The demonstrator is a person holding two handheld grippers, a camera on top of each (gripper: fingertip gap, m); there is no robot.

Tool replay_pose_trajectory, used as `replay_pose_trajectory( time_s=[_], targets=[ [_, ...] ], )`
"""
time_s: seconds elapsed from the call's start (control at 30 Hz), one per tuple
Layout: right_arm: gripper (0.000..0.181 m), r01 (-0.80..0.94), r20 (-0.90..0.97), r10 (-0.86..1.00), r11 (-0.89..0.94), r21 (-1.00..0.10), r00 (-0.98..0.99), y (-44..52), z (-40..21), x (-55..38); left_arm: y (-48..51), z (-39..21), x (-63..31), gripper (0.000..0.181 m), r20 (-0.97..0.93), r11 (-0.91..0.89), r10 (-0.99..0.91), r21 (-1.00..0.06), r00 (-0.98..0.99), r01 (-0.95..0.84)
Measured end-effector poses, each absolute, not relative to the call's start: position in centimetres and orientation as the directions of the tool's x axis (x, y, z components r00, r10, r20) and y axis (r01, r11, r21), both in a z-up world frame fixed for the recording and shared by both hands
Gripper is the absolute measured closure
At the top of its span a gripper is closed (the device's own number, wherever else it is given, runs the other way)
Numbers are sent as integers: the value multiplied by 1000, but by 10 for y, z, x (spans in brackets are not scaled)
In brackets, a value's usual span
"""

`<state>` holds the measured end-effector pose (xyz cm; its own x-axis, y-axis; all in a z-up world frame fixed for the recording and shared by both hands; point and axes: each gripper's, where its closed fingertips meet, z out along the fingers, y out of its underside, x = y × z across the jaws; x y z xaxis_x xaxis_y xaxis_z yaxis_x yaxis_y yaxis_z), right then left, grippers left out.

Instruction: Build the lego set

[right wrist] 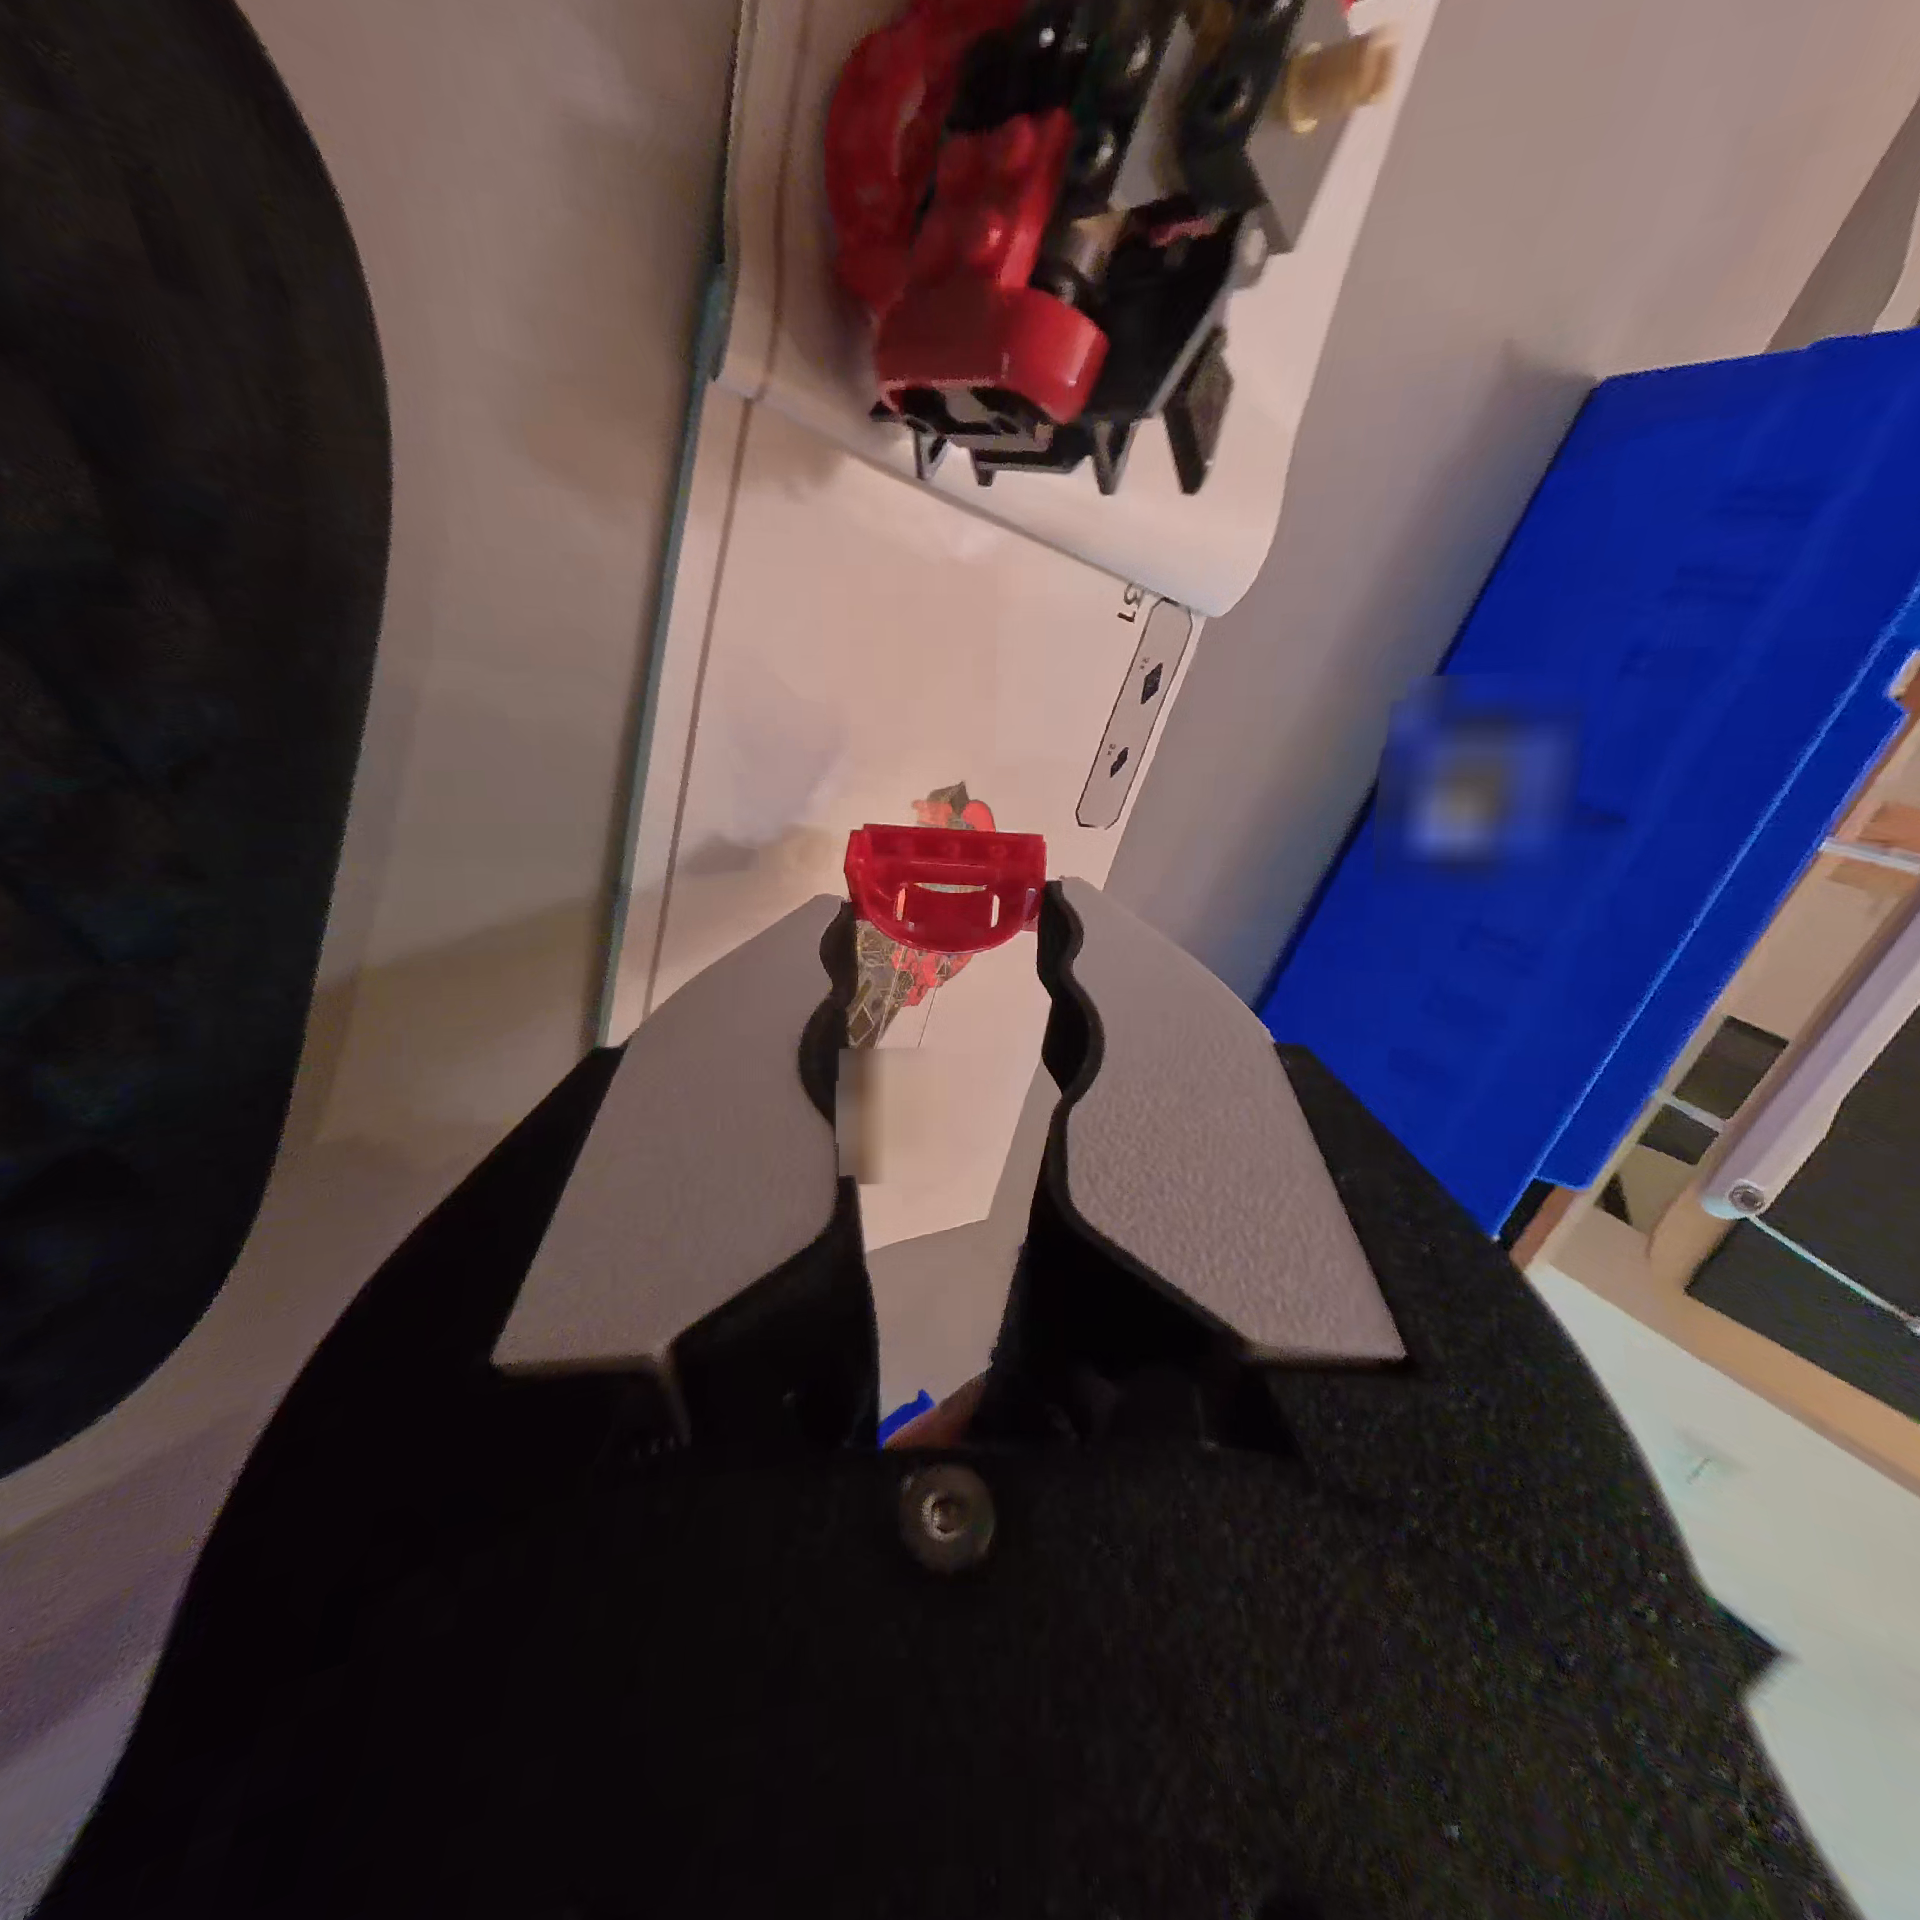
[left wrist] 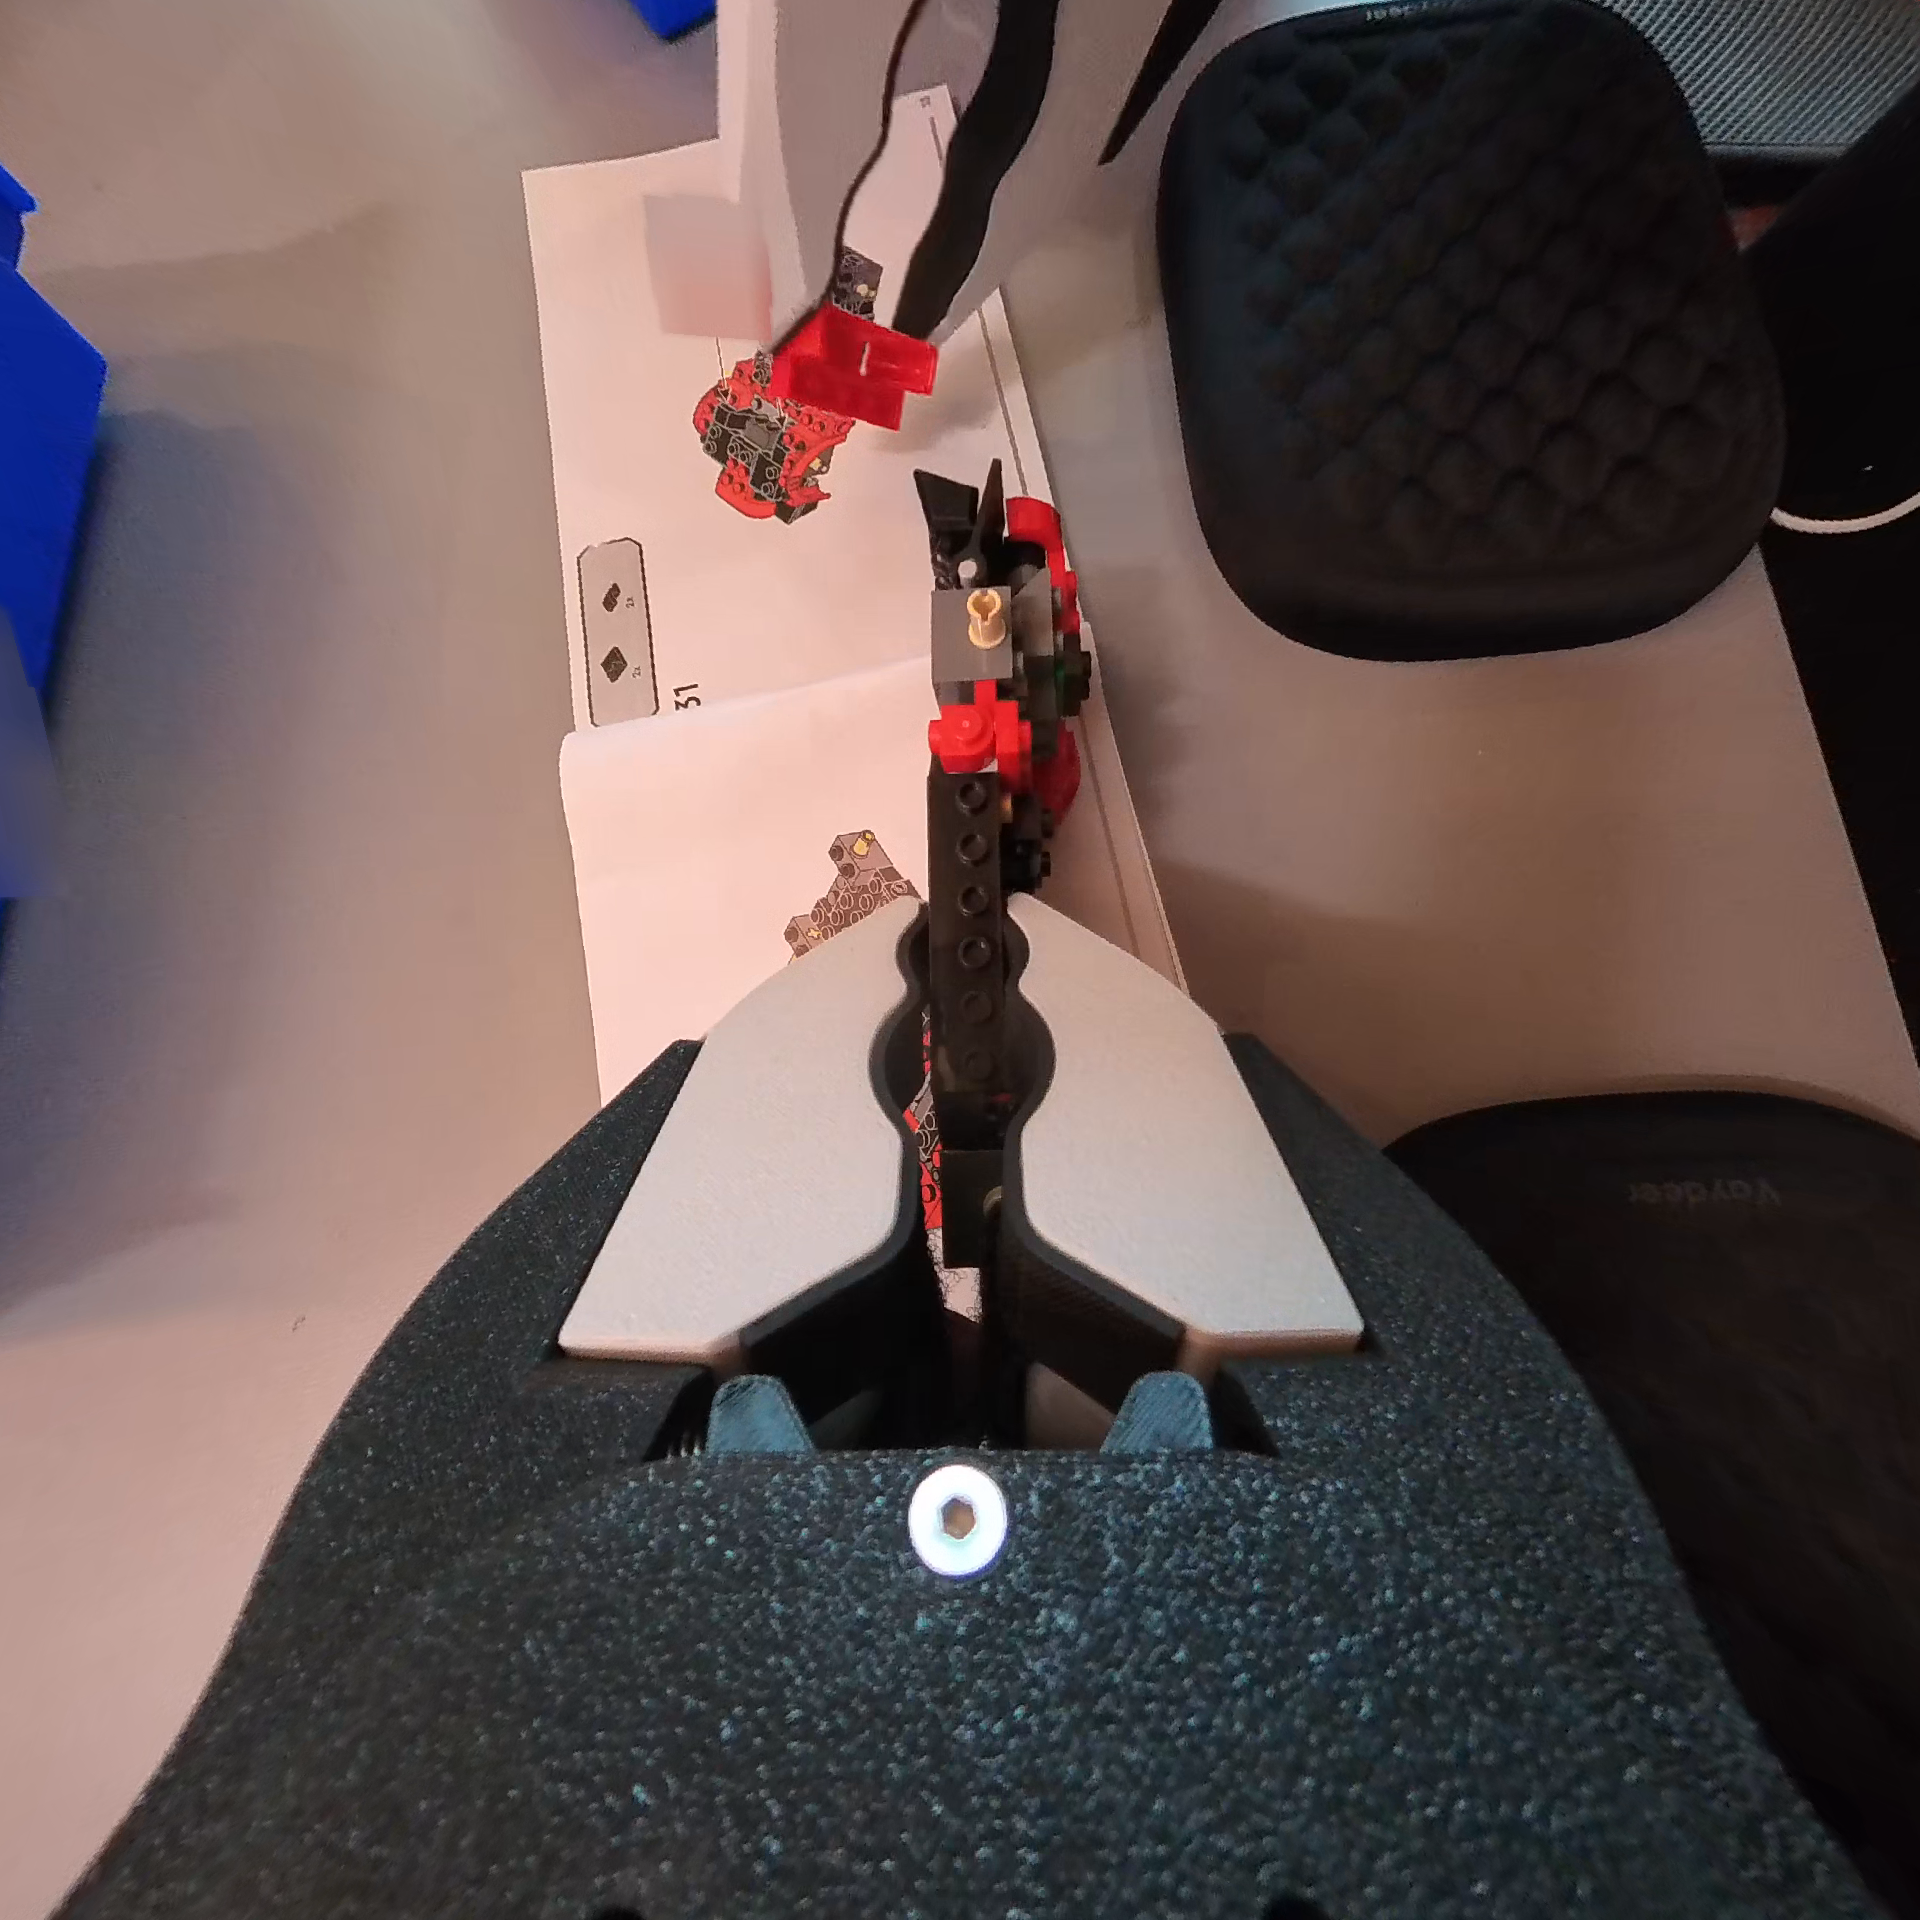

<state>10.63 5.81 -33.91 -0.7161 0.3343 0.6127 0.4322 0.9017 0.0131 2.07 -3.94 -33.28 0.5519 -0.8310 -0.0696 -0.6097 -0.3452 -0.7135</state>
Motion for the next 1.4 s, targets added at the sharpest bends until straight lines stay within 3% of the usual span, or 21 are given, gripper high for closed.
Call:
replay_pose_trajectory(
  time_s=[0.27,0.37,0.43,0.57,0.77,0.87,0.97,1.07,1.13,1.23,1.3,1.4],
  targets=[
    [148,510,603,524,833,-214,-602,57,-326,104,-39,-333,21,172,-69,-345,-831,-715,552,-609],
    [148,524,586,553,817,-241,-592,57,-325,105,-39,-333,21,172,-68,-345,-831,-716,552,-607],
    [148,499,603,491,849,-171,-629,60,-328,107,-39,-333,21,172,-68,-344,-831,-716,552,-607],
    [148,442,592,303,891,101,-747,74,-336,115,-39,-333,21,172,-69,-344,-831,-716,552,-607],
    [148,323,532,147,912,254,-834,72,-341,110,-39,-333,21,172,-67,-344,-831,-719,553,-605],
    [148,312,527,197,940,138,-827,53,-345,105,-39,-333,21,172,-67,-343,-831,-720,553,-603],
    [137,426,515,410,900,-94,-753,44,-336,104,-39,-333,21,172,-68,-342,-831,-722,552,-602],
    [136,561,386,695,718,-412,-607,39,-325,107,-39,-333,21,172,-65,-341,-832,-724,552,-599],
    [141,640,249,848,520,-565,-469,43,-322,111,-39,-333,21,172,-65,-340,-832,-725,551,-598],
    [159,744,0,992,94,-661,-126,60,-329,118,-39,-333,21,172,-67,-338,-832,-725,551,-600],
    [159,758,-219,974,-183,-626,54,61,-343,125,-39,-333,22,172,-69,-337,-832,-725,550,-600],
    [159,677,-430,884,-430,-597,182,61,-352,123,-39,-333,22,172,-69,-337,-832,-726,550,-600]
  ],
)
